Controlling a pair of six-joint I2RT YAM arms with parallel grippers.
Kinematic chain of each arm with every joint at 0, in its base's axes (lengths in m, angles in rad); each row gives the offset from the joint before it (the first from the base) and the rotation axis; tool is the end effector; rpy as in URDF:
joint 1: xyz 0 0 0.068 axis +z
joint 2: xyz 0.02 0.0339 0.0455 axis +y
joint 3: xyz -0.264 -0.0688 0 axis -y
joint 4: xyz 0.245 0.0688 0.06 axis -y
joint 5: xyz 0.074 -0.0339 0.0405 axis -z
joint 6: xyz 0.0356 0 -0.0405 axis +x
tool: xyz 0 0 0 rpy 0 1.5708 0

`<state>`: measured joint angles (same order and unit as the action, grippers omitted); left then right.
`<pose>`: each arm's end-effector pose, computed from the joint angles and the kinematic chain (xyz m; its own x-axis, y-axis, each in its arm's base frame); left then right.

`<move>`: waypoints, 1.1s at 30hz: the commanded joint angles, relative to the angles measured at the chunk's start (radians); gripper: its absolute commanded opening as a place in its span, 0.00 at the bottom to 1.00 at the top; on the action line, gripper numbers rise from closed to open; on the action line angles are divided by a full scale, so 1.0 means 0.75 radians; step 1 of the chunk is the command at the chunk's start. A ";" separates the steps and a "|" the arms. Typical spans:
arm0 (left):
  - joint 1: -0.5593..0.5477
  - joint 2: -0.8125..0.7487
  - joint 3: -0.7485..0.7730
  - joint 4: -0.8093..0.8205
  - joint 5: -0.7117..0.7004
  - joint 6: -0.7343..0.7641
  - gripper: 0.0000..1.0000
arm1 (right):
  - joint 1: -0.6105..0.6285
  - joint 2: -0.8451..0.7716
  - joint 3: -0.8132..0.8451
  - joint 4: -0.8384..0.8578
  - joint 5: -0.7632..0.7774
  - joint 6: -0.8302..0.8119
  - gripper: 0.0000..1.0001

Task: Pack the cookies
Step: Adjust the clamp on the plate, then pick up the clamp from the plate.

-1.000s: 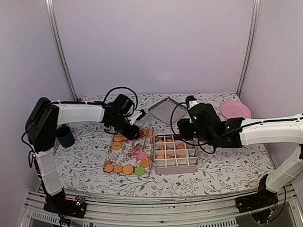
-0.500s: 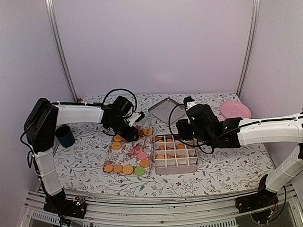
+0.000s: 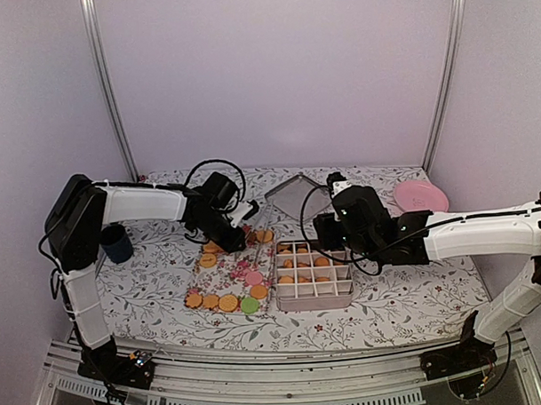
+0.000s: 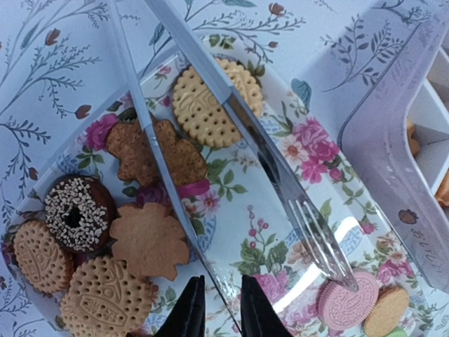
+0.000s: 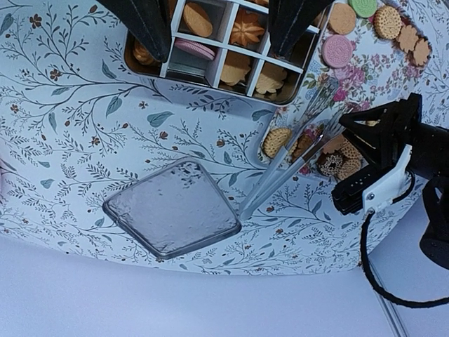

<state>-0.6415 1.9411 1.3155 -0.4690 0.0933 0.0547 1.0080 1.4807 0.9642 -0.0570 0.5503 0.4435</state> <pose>0.3181 -0.2417 0.1675 -0.6766 0.5732 -0.4622 0.6680 0.7419 -0.0576 0.1900 0.2663 0.2510 -0.4703 -0.0599 -0.8805 -0.3152 0.9433 0.1042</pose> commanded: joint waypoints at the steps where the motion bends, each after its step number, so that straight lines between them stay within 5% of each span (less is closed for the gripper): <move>1: -0.005 0.076 0.011 -0.008 0.005 0.005 0.19 | 0.010 -0.006 0.006 0.049 0.035 -0.004 0.50; 13: -0.012 0.113 0.030 -0.022 0.034 0.005 0.23 | 0.009 -0.015 0.003 0.052 0.045 -0.008 0.49; 21: -0.011 0.053 0.015 0.006 0.041 0.007 0.00 | 0.009 -0.016 -0.003 0.062 0.048 -0.007 0.50; 33: 0.000 -0.071 -0.019 0.010 0.219 0.054 0.00 | 0.009 -0.045 -0.010 0.077 0.030 0.007 0.51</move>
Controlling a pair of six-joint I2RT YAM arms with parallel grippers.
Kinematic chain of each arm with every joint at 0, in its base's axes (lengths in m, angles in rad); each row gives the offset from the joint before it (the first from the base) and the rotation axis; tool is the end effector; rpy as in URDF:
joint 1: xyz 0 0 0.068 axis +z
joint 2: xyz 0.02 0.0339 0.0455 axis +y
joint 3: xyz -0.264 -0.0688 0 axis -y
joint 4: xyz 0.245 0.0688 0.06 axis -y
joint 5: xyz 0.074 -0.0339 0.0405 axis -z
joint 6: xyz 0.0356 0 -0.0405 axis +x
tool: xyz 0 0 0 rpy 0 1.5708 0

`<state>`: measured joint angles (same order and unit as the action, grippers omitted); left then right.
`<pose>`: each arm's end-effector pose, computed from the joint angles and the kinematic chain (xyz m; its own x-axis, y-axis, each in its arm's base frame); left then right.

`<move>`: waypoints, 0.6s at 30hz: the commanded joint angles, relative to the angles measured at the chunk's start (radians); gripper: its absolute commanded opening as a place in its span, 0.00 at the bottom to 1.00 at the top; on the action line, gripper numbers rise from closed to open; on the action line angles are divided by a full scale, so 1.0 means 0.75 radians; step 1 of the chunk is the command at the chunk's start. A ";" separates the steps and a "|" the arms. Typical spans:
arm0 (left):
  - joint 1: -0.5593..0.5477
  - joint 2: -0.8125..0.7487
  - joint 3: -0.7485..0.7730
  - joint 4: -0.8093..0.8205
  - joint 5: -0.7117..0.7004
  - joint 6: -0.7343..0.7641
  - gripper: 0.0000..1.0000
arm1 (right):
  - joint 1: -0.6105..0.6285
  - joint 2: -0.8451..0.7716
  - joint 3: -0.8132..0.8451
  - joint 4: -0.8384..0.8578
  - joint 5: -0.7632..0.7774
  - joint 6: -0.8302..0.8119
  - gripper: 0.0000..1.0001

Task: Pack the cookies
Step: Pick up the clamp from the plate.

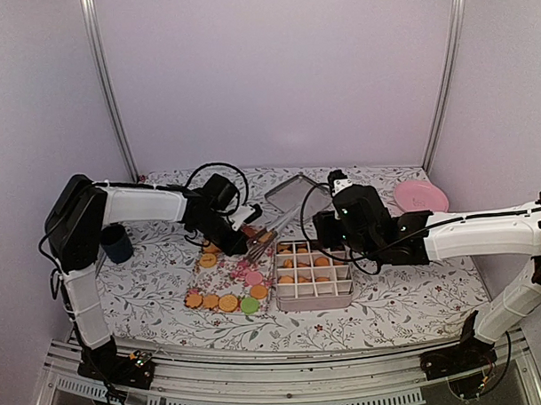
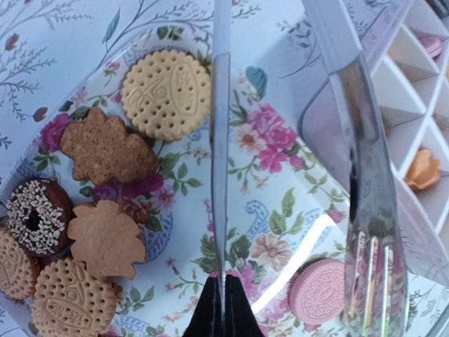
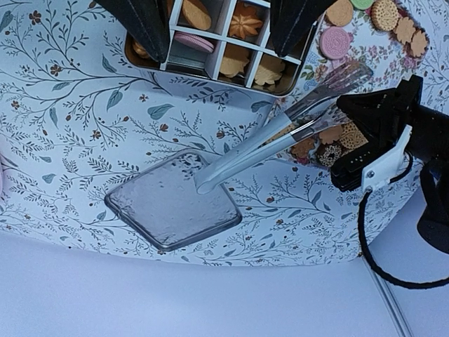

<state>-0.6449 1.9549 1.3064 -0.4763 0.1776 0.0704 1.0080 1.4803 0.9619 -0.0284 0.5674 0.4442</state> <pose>0.3139 -0.2440 0.1597 -0.6733 0.5931 -0.4415 0.7017 0.7008 -0.1286 0.1909 0.2668 0.2531 -0.4517 -0.0369 -0.8914 -0.3036 0.9459 0.1147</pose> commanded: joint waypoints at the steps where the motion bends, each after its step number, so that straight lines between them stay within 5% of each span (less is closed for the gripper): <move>1: 0.007 -0.099 0.010 0.004 0.128 0.048 0.00 | 0.007 -0.058 -0.011 0.050 -0.004 0.007 0.53; 4: 0.030 -0.145 0.065 -0.058 0.226 0.098 0.00 | -0.002 -0.108 -0.036 0.124 -0.080 -0.013 0.67; 8: 0.085 -0.234 0.148 -0.158 0.447 0.207 0.00 | -0.034 -0.237 -0.165 0.355 -0.282 -0.044 0.99; 12: 0.124 -0.348 0.169 -0.199 0.717 0.293 0.00 | -0.095 -0.378 -0.350 0.747 -0.614 -0.081 0.99; 18: 0.130 -0.462 0.119 -0.206 1.024 0.324 0.00 | -0.170 -0.375 -0.379 0.973 -1.025 -0.065 0.99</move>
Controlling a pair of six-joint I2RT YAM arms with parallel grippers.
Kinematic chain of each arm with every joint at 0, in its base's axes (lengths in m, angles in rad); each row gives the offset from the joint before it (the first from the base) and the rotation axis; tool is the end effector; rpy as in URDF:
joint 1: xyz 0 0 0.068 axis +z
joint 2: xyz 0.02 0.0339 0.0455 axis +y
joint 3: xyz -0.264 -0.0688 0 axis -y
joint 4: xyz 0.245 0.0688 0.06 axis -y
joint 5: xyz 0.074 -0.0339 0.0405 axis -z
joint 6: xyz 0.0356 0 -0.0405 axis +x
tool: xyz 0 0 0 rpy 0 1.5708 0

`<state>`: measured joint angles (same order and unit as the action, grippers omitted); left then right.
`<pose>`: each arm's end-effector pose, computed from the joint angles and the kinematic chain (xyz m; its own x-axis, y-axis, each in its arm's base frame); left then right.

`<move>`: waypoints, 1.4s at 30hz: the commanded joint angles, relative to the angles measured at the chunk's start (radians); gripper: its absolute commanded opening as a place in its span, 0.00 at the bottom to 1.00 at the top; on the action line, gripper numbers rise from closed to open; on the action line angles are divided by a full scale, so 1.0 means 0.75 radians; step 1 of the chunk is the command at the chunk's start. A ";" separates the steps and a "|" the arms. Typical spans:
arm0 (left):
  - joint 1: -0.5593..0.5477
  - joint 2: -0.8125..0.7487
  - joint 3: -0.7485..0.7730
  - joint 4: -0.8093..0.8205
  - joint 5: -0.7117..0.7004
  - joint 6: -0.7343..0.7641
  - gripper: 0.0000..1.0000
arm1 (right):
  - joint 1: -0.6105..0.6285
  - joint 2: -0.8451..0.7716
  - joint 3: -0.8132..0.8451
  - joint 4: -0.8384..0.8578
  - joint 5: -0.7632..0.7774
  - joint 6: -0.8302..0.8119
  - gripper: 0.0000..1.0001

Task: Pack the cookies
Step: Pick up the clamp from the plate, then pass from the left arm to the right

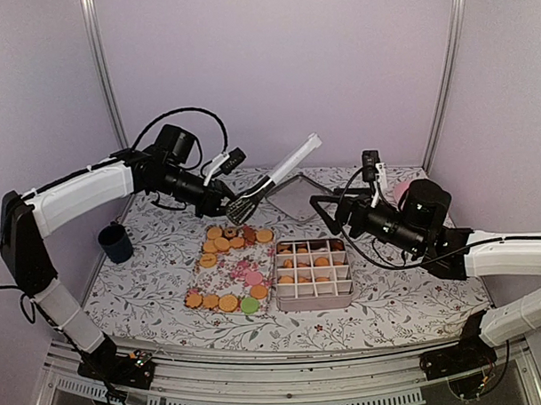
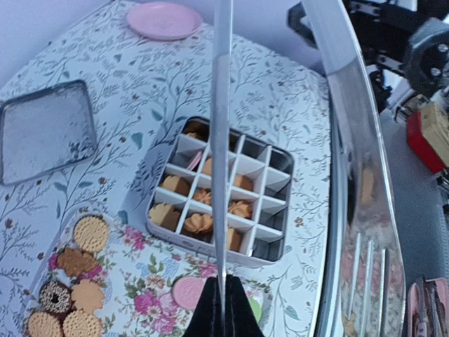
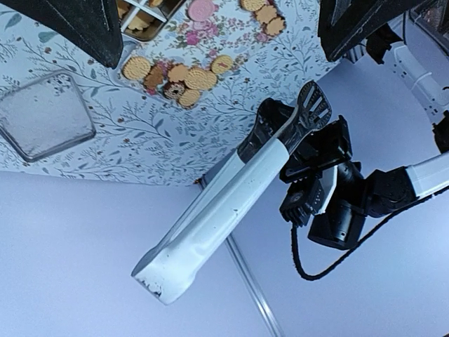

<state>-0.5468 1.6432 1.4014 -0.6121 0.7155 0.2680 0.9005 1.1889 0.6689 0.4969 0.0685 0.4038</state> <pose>0.2933 -0.2059 0.3004 -0.4195 0.4894 -0.7645 0.9040 0.3018 -0.3029 0.1718 0.2128 0.2863 -0.3037 0.2479 -0.9200 -0.6742 0.6263 0.3914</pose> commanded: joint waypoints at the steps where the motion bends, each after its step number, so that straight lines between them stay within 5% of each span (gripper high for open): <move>1: -0.001 -0.052 -0.017 -0.027 0.352 0.058 0.00 | -0.027 0.040 0.037 0.276 -0.408 -0.014 0.99; 8: -0.010 -0.075 -0.056 -0.041 0.529 0.065 0.00 | -0.024 0.211 0.176 0.385 -0.597 0.014 0.99; 18: -0.025 -0.125 -0.131 -0.041 0.568 0.093 0.00 | -0.029 0.367 0.309 0.397 -0.558 0.053 0.97; 33: -0.027 -0.152 -0.166 -0.019 0.485 0.121 0.00 | -0.076 0.480 0.426 0.394 -0.771 0.222 0.54; 42: -0.027 -0.154 -0.178 -0.002 0.403 0.151 0.03 | -0.095 0.538 0.455 0.395 -0.947 0.306 0.48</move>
<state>-0.5579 1.5616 1.2762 -0.6559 1.0302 0.3302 0.8268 1.5692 0.9794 0.7826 -0.5175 0.5629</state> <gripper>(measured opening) 0.013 0.494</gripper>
